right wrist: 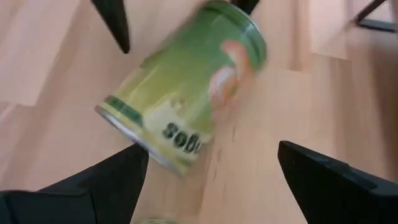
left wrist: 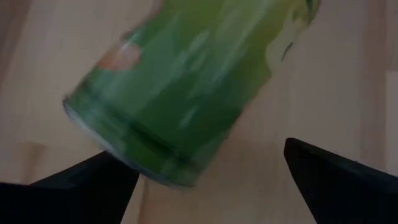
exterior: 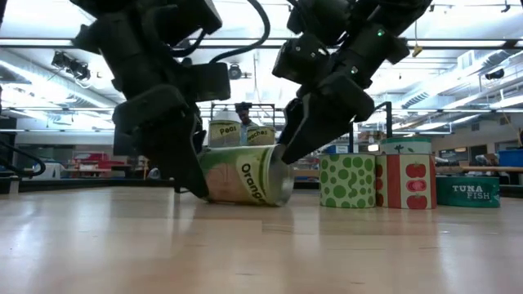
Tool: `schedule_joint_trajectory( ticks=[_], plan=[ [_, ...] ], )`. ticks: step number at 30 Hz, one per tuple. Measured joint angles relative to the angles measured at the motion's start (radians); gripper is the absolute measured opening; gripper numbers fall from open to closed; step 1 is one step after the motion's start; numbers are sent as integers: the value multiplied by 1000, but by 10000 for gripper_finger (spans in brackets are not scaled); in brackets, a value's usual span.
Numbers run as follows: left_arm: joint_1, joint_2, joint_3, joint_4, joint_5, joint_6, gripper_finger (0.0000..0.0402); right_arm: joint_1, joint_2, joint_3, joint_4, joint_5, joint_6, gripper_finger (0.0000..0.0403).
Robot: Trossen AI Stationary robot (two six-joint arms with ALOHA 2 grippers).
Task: Pick and place cans onto a shelf
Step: Put the canned oranges on the shelf
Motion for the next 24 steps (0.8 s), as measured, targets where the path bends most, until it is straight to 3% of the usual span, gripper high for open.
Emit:
schedule_joint_trajectory(
  ticks=[4,8,17,21,24],
  plan=[
    [-23,0,0,2,-10,-58,396,52,0,0,-12,97,-20,366],
    [-46,0,30,-49,-11,-81,396,74,-8,0,-40,106,-31,366],
    [-86,0,267,-471,-171,-35,396,78,-79,1,-107,109,-26,366],
    [-54,-1,303,-410,-166,101,396,78,-80,1,-111,82,-30,366],
    [-3,-1,299,-335,-67,213,396,81,-81,1,-115,78,-29,366]
  ],
)
